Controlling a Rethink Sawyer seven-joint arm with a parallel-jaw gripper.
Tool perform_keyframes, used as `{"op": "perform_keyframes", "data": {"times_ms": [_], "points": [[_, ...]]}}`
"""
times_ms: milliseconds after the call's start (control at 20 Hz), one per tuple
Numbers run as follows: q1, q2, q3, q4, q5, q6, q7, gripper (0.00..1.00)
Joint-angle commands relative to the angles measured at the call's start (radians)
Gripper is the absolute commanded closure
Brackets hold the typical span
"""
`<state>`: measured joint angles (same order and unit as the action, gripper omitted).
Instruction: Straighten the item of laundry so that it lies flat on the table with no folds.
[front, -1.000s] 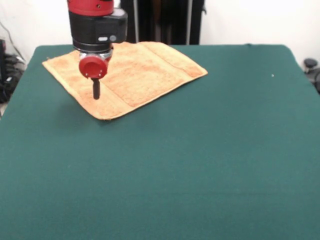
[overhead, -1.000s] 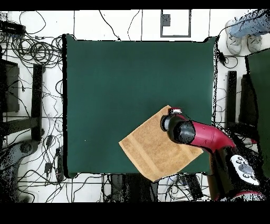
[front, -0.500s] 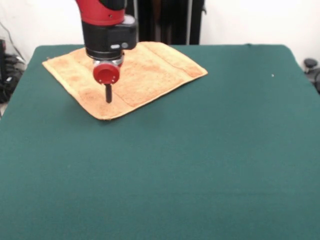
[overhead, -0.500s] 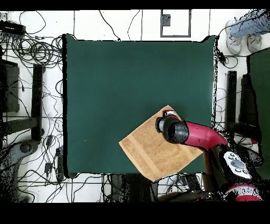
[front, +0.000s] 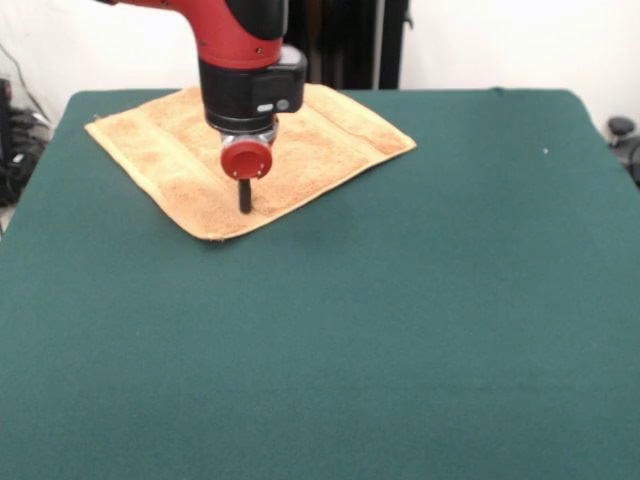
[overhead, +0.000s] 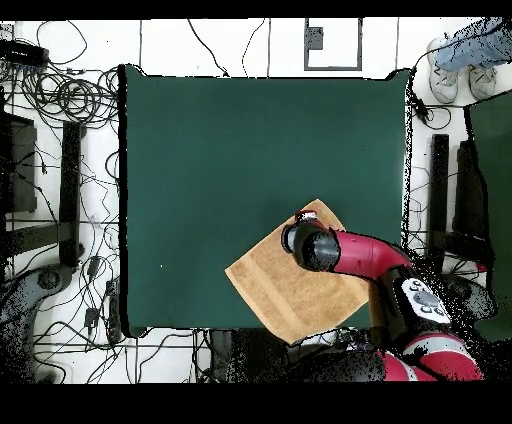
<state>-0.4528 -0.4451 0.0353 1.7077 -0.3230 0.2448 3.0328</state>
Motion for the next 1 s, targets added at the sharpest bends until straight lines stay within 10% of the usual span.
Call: {"op": "perform_keyframes", "data": {"times_ms": [50, 450, 1000], "points": [[0.1, 0.223, -0.049, -0.105, -0.015, -0.137, 0.052, 1.0], [0.122, 0.326, -0.154, -0.187, -0.069, -0.168, 0.002, 1.0], [-0.018, 0.393, -0.128, -0.203, -0.288, -0.518, -0.094, 1.0]]}}
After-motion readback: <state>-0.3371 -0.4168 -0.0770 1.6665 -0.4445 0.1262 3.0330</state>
